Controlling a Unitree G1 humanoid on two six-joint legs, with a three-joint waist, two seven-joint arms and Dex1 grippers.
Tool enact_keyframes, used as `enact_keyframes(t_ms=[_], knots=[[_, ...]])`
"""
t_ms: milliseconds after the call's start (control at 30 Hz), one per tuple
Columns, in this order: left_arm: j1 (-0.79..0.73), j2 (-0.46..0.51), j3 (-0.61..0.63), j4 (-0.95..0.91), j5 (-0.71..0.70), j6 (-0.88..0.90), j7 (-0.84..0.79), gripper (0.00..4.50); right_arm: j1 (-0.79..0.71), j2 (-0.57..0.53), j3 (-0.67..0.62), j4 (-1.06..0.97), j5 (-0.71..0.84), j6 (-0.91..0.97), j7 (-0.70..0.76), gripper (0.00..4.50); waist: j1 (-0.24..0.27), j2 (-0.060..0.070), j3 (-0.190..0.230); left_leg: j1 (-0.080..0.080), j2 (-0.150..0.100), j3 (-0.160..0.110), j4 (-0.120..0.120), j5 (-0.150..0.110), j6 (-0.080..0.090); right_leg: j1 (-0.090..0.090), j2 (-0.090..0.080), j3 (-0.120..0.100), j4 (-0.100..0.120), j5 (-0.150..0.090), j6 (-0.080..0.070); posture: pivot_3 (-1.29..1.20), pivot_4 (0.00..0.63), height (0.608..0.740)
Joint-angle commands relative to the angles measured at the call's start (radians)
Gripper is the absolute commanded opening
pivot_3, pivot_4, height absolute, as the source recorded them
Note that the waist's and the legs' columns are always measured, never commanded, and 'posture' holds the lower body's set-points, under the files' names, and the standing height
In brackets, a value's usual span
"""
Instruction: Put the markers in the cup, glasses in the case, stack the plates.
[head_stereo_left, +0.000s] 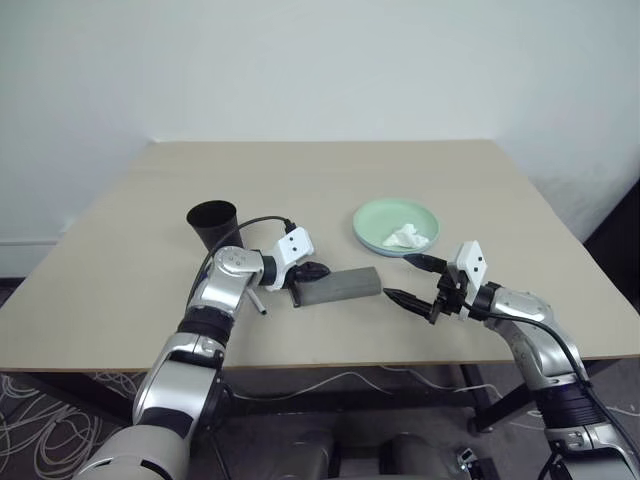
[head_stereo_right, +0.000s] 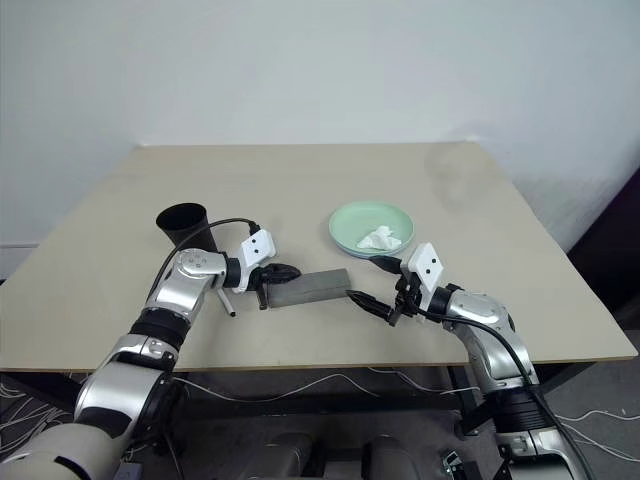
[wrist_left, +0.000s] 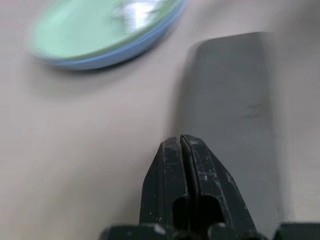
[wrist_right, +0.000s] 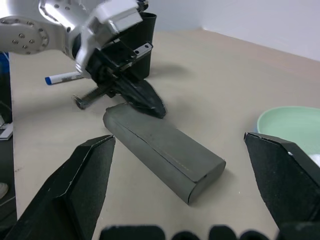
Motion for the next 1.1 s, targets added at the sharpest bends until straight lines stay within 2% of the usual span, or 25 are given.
enact_keyframes(t_ms=[33,233,400,533,667,933,1100], knots=[[0.038,-0.035,0.093,-0.190,-0.032,0.196,0.214,0.03,-0.039,0.006,-0.009,-0.003,0.007,-0.012,0.008,4.48,0.000,0.000,0.000,0.000,0.000,0.000,0.000,0.000,0.000,0.000,0.000,0.000,0.000,0.000,0.000,0.00,0.000,0.736],[0.211,-0.182,0.221,-0.593,-0.012,0.525,0.597,0.03,-0.044,0.002,-0.003,0.012,0.006,-0.016,0.023,4.48,0.000,0.000,0.000,0.000,0.000,0.000,0.000,0.000,0.000,0.000,0.001,0.001,-0.001,0.000,0.001,0.00,0.000,0.736],[0.262,-0.302,0.281,-0.755,0.038,0.693,0.870,0.03,-0.051,-0.001,0.003,0.031,0.003,-0.017,0.041,4.48,0.002,0.000,0.000,0.000,0.000,0.000,0.000,0.000,0.000,0.000,0.001,0.000,-0.001,0.000,0.001,0.00,0.000,0.736],[0.249,-0.368,0.327,-0.803,0.054,0.785,1.021,0.92,-0.059,0.003,0.010,0.043,-0.003,-0.018,0.048,4.48,0.002,0.000,0.000,0.001,0.000,0.000,0.000,0.000,0.000,0.002,0.000,-0.001,-0.001,0.001,0.001,0.00,0.000,0.736],[0.220,-0.373,0.340,-0.774,0.097,0.873,1.133,2.40,-0.065,0.010,0.016,0.050,-0.007,-0.020,0.047,4.48,0.001,0.000,0.000,0.001,0.000,0.000,0.001,0.000,0.000,0.002,0.000,-0.002,-0.001,0.001,0.001,0.00,0.000,0.736],[0.157,-0.435,0.437,-0.737,0.042,0.991,1.223,2.40,-0.042,0.006,0.014,0.041,-0.011,-0.025,0.035,4.48,0.002,-0.001,0.000,0.000,0.000,0.000,0.001,0.000,0.000,0.002,-0.001,-0.008,-0.003,0.001,0.002,0.00,0.000,0.736],[0.134,-0.448,0.483,-0.688,0.005,1.005,1.245,2.40,-0.028,0.004,0.009,0.029,-0.013,-0.025,0.026,4.48,0.002,-0.001,0.000,0.000,0.000,0.000,0.000,0.000,0.000,0.002,-0.001,-0.008,-0.003,0.001,0.002,0.00,0.000,0.736]])
